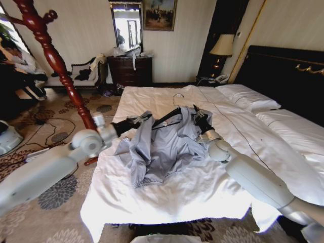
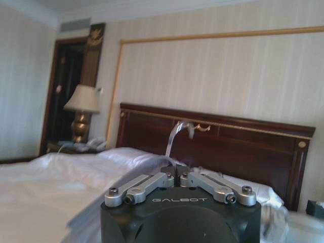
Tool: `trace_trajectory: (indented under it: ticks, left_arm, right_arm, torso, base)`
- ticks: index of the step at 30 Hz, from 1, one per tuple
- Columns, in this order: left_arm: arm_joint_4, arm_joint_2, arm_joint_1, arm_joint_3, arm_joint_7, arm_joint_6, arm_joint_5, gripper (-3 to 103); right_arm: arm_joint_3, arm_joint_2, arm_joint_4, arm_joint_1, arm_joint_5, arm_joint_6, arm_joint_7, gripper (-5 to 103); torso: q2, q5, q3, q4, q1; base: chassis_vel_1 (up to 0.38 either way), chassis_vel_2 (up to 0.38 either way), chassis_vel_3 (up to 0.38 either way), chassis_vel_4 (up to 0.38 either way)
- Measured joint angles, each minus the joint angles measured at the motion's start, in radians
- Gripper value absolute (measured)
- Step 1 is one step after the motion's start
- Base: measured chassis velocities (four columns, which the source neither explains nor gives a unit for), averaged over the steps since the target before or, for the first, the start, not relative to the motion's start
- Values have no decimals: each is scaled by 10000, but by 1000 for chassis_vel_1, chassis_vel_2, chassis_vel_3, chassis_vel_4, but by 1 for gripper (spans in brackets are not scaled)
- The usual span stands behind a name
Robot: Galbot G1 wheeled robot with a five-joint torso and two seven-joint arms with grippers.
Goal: Pick up the clothes from the bed and hang them on the clothes hanger.
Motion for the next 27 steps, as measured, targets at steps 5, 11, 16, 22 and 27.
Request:
trace_trajectory:
  ticks: [5,11,16,22,27]
  left_arm:
    - [18,-714,-1604,1243,-2,-12,-18,0]
    - [243,-1400,-2632,2525,440,-37,766,0]
    - [555,-1827,-3055,2954,846,-106,1127,0]
    - [1337,-2074,-3779,3608,2341,-369,2234,0]
    - [2007,-2240,-4138,3480,2679,-471,1966,0]
  right_arm:
    - [-23,11,-117,42,875,-416,94,20]
    - [-314,-174,18,344,2349,-898,49,20]
    - [-565,-246,336,484,3209,-1216,77,20]
    - [-632,-410,642,571,3591,-1257,37,20]
    - [-457,-661,950,298,3639,-1222,22,20]
  torso:
    - [0,5,-1,-2,0]
    - [0,-1,-1,3,-1]
    - [0,-1,0,3,1]
    - [-1,-2,-1,2,1]
    - [0,-4,-3,2,-3]
  base:
    - [0,0,0,0]
    - [0,0,0,0]
    - [0,0,0,0]
    - [0,0,0,0]
    - [0,0,0,0]
